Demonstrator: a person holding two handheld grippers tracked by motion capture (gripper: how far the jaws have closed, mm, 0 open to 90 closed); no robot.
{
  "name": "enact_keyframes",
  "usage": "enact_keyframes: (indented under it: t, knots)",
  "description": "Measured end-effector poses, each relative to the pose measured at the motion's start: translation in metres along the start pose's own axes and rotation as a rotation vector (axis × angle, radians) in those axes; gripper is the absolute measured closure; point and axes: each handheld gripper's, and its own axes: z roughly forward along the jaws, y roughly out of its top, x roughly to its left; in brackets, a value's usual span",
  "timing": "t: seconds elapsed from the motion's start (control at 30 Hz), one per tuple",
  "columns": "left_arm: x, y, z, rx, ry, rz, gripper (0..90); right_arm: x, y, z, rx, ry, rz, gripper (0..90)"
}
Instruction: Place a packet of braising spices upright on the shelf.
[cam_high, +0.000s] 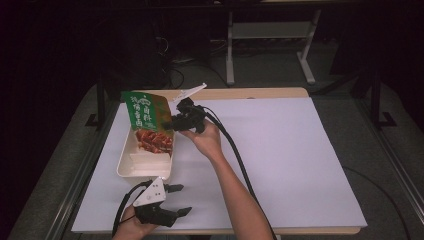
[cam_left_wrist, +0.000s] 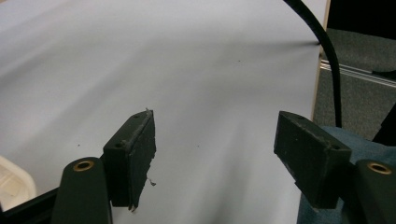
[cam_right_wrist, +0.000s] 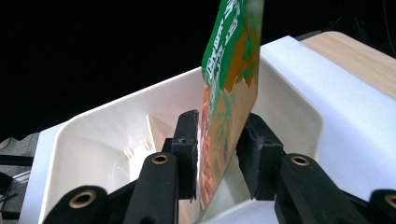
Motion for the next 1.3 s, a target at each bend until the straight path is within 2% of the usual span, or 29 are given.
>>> enact_keyframes:
  t: [0.1, 0.27, 0.53, 0.67, 0.73, 0.97, 1.03, 1.1, 1.3]
  knots:
    - [0.000, 0.000, 0.000, 0.002, 0.003, -0.008, 28.3, -0.003, -0.004, -0.007, 0.002, -0.015, 0.005, 64.6]
    - [0.003, 0.000, 0.000, 0.002, 0.013, -0.020, 28.3, -0.008, -0.010, -0.019, -0.004, -0.007, 0.031, 61.5]
    - [0.005, -0.002, 0.000, 0.003, 0.016, -0.041, 28.2, -0.007, -0.018, -0.037, -0.003, -0.001, 0.031, 56.2]
    - [0.004, -0.001, 0.002, 0.016, 0.018, -0.035, 28.3, -0.012, -0.024, -0.050, 0.001, -0.004, 0.056, 54.6]
    - [0.004, -0.001, 0.004, 0.018, 0.019, -0.036, 28.2, -0.014, -0.027, -0.056, -0.014, -0.015, 0.056, 54.3]
    - [0.005, -0.002, 0.004, 0.038, 0.023, -0.018, 28.1, -0.016, -0.036, -0.072, -0.002, -0.038, 0.066, 51.2]
    - [0.005, -0.002, 0.005, 0.041, 0.023, -0.016, 28.0, -0.016, -0.039, -0.076, 0.005, -0.035, 0.084, 49.0]
    - [0.005, -0.002, 0.005, 0.039, 0.024, -0.016, 27.9, -0.017, -0.041, -0.080, 0.009, -0.042, 0.071, 48.9]
    - [0.004, -0.002, 0.008, 0.038, 0.022, -0.025, 27.6, -0.016, -0.049, -0.091, 0.013, -0.055, 0.079, 46.6]
